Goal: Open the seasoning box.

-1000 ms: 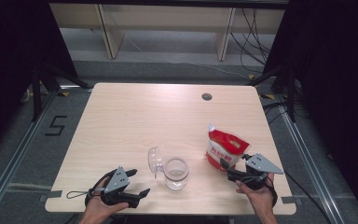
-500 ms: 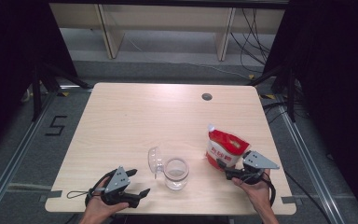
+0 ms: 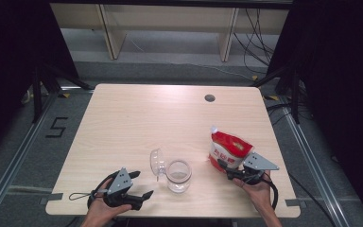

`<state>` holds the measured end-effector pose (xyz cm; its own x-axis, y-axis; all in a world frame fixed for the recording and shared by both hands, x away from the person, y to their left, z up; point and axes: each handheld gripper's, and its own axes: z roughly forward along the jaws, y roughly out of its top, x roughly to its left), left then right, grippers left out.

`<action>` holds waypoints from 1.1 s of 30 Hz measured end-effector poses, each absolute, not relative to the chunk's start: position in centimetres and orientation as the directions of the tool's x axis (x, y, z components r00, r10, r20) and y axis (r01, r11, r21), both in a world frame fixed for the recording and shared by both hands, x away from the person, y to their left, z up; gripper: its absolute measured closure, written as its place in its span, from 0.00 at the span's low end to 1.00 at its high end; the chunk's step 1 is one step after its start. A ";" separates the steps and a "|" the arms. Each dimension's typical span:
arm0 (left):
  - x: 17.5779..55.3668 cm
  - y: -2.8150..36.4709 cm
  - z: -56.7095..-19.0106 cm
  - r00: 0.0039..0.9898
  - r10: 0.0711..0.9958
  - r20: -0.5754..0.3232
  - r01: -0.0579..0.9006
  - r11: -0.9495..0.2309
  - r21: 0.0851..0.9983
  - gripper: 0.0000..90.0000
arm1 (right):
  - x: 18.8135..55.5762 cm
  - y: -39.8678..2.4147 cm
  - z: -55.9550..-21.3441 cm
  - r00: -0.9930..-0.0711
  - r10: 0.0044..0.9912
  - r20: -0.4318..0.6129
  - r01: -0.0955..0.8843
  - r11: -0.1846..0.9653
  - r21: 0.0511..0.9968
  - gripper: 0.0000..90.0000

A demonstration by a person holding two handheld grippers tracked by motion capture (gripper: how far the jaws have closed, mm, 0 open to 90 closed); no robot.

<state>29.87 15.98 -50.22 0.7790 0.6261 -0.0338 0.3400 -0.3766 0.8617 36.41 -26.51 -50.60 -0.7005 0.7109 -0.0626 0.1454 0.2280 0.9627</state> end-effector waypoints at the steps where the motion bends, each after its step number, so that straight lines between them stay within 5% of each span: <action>1: 29.9 15.9 -50.2 0.777 0.628 -0.038 0.340 -0.370 0.865 0.20 | 36.5 -26.4 -50.7 -0.689 0.722 -0.062 0.137 0.214 0.967 0.39; 33: 29.8 15.9 -50.1 0.780 0.625 -0.038 0.336 -0.367 0.867 0.20 | 37.9 -25.7 -51.7 -0.696 0.718 -0.026 0.114 0.146 0.983 0.33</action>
<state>29.82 15.85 -50.09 0.7800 0.6247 -0.0377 0.3362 -0.3675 0.8671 37.87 -25.74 -51.72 -0.6955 0.7180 -0.0261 0.1139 0.1460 0.9827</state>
